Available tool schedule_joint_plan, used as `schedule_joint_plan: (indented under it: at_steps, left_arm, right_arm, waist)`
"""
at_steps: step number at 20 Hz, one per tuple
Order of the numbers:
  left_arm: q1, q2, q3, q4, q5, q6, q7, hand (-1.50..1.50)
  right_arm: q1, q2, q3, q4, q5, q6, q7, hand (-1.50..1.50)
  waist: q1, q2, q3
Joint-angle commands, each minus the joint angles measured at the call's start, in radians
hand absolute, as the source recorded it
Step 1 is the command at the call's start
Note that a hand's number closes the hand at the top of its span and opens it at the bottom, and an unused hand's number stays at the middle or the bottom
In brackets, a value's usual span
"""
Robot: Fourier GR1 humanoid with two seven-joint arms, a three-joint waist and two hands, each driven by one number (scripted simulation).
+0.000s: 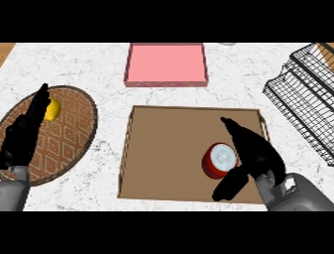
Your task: Pick the can from the tray and place it in the tiered basket
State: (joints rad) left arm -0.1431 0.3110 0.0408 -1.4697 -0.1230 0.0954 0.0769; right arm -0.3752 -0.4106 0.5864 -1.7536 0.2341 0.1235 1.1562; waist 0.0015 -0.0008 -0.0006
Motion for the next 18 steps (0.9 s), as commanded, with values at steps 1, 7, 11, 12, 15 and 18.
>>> schedule_joint_plan:
  at_steps: [1,7,11,12,15,18]
  left_arm:
    - [0.029,-0.031,-0.019,-0.021,-0.035,0.027,-0.013,0.0]
    - [-0.04,-0.068,-0.032,-0.01,-0.063,0.051,0.045,0.0]
    - [0.032,-0.046,-0.003,-0.009,-0.034,-0.008,-0.017,0.0]
    - [0.048,-0.024,0.001,-0.102,-0.016,-0.034,0.047,0.0]
    - [-0.085,0.003,0.062,0.067,-0.006,-0.043,0.003,0.0]
    - [0.005,-0.032,0.021,-0.005,-0.038,-0.013,-0.02,0.0]
  right_arm:
    - [-0.002,0.044,0.005,0.041,0.031,0.039,0.131,-1.5]
    - [-0.042,0.132,-0.024,0.188,0.055,0.05,0.058,-1.5]
    - [0.015,0.142,-0.044,0.174,0.074,0.071,0.03,-1.5]
    - [0.039,0.151,-0.039,0.186,0.073,0.062,0.011,-1.5]
    - [0.045,0.23,-0.001,0.252,0.118,0.029,-0.003,-1.5]
    - [0.039,0.187,0.0,0.253,0.025,0.163,-0.065,1.5]
  waist:
    - [0.002,0.0,0.0]
    - [0.004,0.002,0.001]
    - [0.001,0.0,0.0]
    - [0.004,-0.001,0.001]
    - [-0.005,0.002,0.0]
    - [0.004,0.001,0.0]
